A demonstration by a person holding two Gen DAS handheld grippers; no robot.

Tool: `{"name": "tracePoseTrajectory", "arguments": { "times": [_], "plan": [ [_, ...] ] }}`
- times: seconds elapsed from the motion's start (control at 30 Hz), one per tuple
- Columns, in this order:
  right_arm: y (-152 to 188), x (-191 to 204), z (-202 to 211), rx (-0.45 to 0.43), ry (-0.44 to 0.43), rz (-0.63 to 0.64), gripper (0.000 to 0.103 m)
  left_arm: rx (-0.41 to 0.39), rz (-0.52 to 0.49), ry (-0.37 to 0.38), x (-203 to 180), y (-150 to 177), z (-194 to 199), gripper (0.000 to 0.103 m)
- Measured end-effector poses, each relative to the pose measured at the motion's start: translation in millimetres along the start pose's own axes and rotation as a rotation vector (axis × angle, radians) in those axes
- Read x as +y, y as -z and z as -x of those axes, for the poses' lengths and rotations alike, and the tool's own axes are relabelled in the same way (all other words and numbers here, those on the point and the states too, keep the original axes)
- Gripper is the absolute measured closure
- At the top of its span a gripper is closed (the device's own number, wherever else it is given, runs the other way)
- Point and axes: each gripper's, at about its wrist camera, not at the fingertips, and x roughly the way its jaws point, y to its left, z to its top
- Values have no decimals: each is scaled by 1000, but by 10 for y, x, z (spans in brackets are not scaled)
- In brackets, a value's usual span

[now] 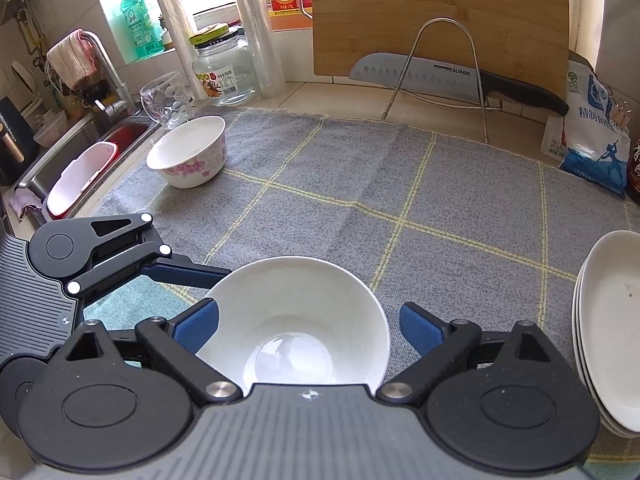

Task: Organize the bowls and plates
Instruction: 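Lift the bowl with the right tool and lower it into another bowl, then open the right tool and withdraw it from the nested bowls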

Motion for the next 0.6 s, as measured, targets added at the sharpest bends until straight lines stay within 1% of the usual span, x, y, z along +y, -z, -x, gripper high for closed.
{"name": "tracePoseTrajectory", "arguments": {
  "times": [0.13,0.2,0.37,0.5,0.6],
  "plan": [
    [32,98,-29,14,19,44,0,5,12,-3,65,61,65,14],
    [48,140,-39,12,43,62,0,7,23,-6,99,94,92,14],
    [65,156,-51,16,67,62,0,11,30,-16,158,164,158,14],
    [90,233,-76,28,123,103,0,6,43,-27,228,214,234,14],
    [48,263,-29,6,136,124,0,1,63,-45,307,259,295,14]
  ]
}}
